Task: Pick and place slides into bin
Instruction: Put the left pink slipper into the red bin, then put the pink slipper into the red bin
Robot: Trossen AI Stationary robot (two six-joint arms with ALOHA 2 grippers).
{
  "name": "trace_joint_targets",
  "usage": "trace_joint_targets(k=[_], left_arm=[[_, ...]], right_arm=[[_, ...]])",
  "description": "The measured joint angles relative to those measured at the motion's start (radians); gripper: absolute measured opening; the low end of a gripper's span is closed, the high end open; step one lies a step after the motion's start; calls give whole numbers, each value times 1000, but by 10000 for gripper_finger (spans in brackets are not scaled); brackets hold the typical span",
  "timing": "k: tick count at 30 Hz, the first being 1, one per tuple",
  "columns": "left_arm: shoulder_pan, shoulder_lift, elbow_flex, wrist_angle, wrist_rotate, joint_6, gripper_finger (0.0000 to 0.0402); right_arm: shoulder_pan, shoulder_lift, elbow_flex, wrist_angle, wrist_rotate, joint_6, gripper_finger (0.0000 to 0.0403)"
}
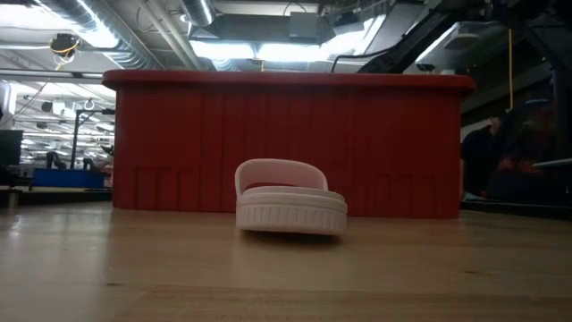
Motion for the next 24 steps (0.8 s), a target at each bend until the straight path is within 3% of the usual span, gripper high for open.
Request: trace_joint_targets(k=[7, 17, 24], left_arm=[[0, 0, 0, 2, 0, 0, 2], [0, 0, 0, 1, 0, 0, 2], [0, 0, 0, 1, 0, 0, 2]], right_arm=[[9, -39, 7, -54, -31, 6, 178], [15, -43, 146, -206, -42, 39, 175], [39, -45, 347, -508, -146, 50, 154]])
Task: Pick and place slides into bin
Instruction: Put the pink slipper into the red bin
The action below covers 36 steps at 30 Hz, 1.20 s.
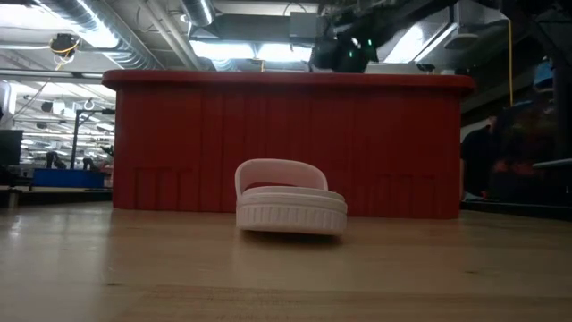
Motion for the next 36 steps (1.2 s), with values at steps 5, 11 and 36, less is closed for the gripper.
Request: trace_joint_targets(k=[5, 11, 36], left_arm=[[0, 0, 0, 0, 0, 0, 2], [0, 0, 0, -1, 0, -1, 2], [-1, 0, 0, -17, 1, 66, 2]], right_arm=[[35, 0, 151, -167, 0, -1, 66], [118, -1, 298, -349, 52, -18, 8], [711, -13, 496, -627, 165, 287, 2]])
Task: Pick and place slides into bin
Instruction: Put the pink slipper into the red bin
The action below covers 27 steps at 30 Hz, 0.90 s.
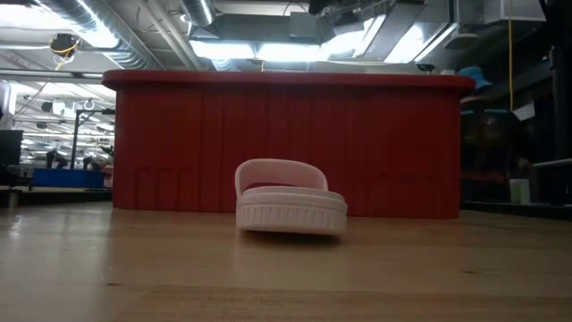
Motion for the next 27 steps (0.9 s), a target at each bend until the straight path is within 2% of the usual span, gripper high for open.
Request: trace_joint_targets(k=[7, 13, 18, 23, 27], left_arm=[[0, 0, 0, 0, 23, 72, 2], [0, 0, 0, -16, 25, 47, 2], [0, 0, 0, -23, 25, -22, 2], [0, 0, 0, -23, 27, -80, 2], [0, 0, 0, -23, 45, -119, 2]], right_arm=[[-3, -2, -54, 137, -74, -63, 1], [-56, -1, -152, 245, -307, -80, 1], [-75, 0, -209, 268, -411, -100, 1], [-74, 0, -216, 275, -419, -156, 1], [-57, -1, -216, 245, -322, -184, 2]])
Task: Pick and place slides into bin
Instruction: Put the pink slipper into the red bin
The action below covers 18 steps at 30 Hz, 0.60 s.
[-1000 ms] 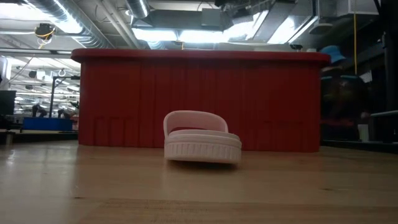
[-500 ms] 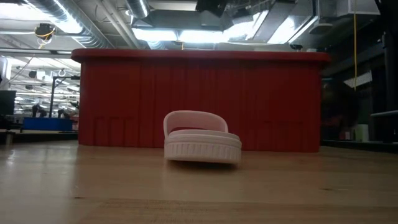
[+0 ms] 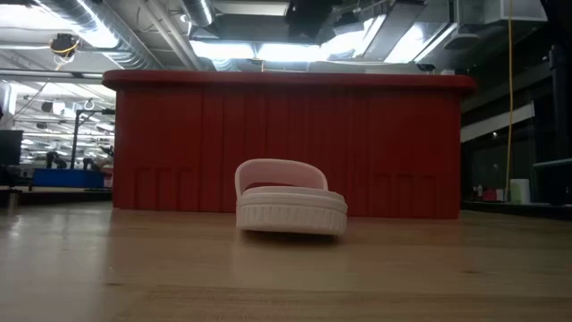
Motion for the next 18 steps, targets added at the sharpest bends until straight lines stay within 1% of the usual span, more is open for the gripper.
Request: trace_joint_targets(k=[4, 6, 11, 15, 18], left_arm=[[0, 0, 0, 0, 10, -68, 2], [0, 0, 0, 3, 10, -91, 2], [0, 0, 0, 7, 11, -131, 2], [0, 0, 0, 8, -4, -134, 2], [0, 0, 0, 8, -30, -133, 2]], right_arm=[[54, -1, 0, -50, 95, 1, 2], [95, -1, 0, -49, 125, 5, 2], [213, -1, 0, -45, 254, 57, 1], [283, -2, -6, 5, 345, 94, 2], [309, -3, -35, 71, 376, 124, 2]])
